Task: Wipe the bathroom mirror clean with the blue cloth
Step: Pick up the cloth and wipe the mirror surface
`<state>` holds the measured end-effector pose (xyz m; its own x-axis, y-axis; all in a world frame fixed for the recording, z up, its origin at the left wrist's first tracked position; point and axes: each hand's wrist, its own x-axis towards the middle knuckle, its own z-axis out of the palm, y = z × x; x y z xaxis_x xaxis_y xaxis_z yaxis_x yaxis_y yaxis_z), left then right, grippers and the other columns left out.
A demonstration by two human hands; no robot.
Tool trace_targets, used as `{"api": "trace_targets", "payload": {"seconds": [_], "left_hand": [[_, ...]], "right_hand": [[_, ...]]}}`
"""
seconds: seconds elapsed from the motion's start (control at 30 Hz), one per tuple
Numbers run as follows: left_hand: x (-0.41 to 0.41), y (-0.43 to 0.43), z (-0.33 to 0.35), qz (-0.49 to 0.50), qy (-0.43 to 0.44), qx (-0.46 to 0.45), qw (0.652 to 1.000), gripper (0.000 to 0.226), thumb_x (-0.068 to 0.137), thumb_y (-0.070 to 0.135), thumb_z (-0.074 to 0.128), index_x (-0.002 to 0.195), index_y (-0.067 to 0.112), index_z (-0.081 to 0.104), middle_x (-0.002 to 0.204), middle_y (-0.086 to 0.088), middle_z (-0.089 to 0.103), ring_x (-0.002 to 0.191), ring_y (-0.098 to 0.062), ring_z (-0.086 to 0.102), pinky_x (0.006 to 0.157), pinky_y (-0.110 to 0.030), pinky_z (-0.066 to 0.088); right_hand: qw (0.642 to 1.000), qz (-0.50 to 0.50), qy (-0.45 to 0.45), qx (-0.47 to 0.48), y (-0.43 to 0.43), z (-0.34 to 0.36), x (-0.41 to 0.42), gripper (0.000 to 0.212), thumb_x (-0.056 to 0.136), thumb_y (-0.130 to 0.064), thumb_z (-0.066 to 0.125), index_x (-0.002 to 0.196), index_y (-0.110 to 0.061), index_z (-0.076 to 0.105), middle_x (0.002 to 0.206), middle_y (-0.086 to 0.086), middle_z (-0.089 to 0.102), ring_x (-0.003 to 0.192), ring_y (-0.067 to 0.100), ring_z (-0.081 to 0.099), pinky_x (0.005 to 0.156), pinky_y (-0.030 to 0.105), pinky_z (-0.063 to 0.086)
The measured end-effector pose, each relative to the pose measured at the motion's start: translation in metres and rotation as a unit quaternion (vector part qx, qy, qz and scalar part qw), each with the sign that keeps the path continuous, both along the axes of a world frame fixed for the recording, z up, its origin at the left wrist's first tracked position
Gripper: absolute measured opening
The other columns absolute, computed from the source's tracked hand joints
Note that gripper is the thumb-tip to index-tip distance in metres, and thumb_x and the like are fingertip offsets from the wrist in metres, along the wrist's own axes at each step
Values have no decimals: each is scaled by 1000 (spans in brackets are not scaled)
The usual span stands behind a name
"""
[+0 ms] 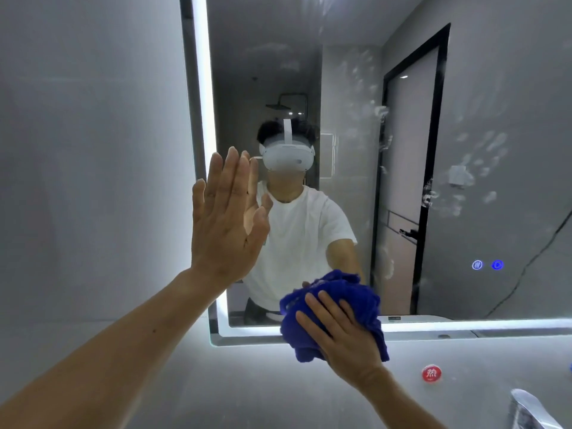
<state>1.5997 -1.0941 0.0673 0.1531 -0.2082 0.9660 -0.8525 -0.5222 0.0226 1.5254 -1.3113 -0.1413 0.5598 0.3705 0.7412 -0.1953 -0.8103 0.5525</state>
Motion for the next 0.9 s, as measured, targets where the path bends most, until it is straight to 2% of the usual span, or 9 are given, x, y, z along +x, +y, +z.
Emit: {"api": "trace_targets", "payload": {"seconds": [0.07, 0.13, 0.27, 0.37, 0.47, 0.57, 0.67, 0.8, 0.9], "left_hand": [[4, 6, 3, 9, -3, 1, 1000, 63, 97, 45, 29, 152, 19, 13, 161, 2, 4, 151, -21, 2, 122, -47, -2], [8, 9, 7, 18, -1, -3, 1000, 64, 97, 47, 29, 153, 18, 14, 162, 1, 5, 151, -23, 3, 122, -49, 0], [12, 8, 9, 15, 3, -12, 1000, 64, 97, 43, 34, 153, 17, 14, 162, 0, 6, 151, -23, 3, 122, -47, -3], [12, 6, 9, 23, 1, -15, 1000, 64, 98, 44, 31, 153, 17, 14, 162, -1, 5, 151, -24, 2, 121, -43, -6], [11, 3, 8, 24, 4, -14, 1000, 63, 99, 46, 28, 153, 17, 14, 163, -6, 10, 151, -26, 4, 122, -46, -4], [10, 4, 7, 18, 5, -7, 1000, 64, 100, 54, 18, 153, 18, 13, 163, -4, 8, 152, -25, 3, 122, -46, -4], [9, 6, 10, 16, -1, -11, 1000, 66, 99, 57, 13, 153, 19, 13, 162, 0, 5, 152, -24, 3, 122, -45, -5], [7, 5, 17, 7, -7, -20, 1000, 64, 98, 50, 26, 153, 19, 12, 162, 2, 3, 152, -22, 1, 122, -45, -4], [4, 0, 20, -1, -19, -21, 1000, 62, 98, 45, 29, 153, 19, 12, 162, 3, 2, 151, -15, -3, 122, -39, -8]], "right_hand": [[999, 12, -21, 25, -4, 12, -3, 107, 68, -28, 86, 153, -20, 21, 159, 6, 19, 150, 26, 9, 121, 43, 7], [989, 34, -89, 114, 1, 44, -1, 98, 74, -25, 82, 151, -18, 22, 156, 8, 24, 150, 26, 7, 122, 44, 5], [948, 40, -225, 221, 23, 139, 16, 54, 102, -35, 39, 150, -13, 25, 156, 14, 28, 147, 33, 16, 121, 45, 5], [925, 32, -266, 270, 46, 170, 34, 52, 107, -38, 22, 151, -11, 23, 157, 16, 28, 147, 35, 16, 121, 47, 5], [928, 38, -252, 273, 63, 132, 43, 59, 103, -36, 38, 152, -11, 18, 158, 17, 22, 148, 34, 8, 121, 47, 2], [973, 44, -156, 163, 61, 64, 40, 68, 95, -37, 51, 151, -12, 21, 154, 15, 25, 148, 33, 11, 122, 46, 5], [988, 34, -103, 107, 41, 35, 27, 71, 91, -36, 56, 151, -15, 23, 154, 10, 29, 150, 27, 7, 122, 43, 6], [990, 23, -89, 110, 16, 62, 9, 92, 75, -27, 78, 149, -15, 25, 154, 9, 28, 150, 26, 8, 122, 43, 5], [969, 45, -164, 178, 17, 121, 9, 66, 93, -31, 57, 148, -14, 26, 156, 13, 27, 146, 33, 17, 120, 47, 8]]}}
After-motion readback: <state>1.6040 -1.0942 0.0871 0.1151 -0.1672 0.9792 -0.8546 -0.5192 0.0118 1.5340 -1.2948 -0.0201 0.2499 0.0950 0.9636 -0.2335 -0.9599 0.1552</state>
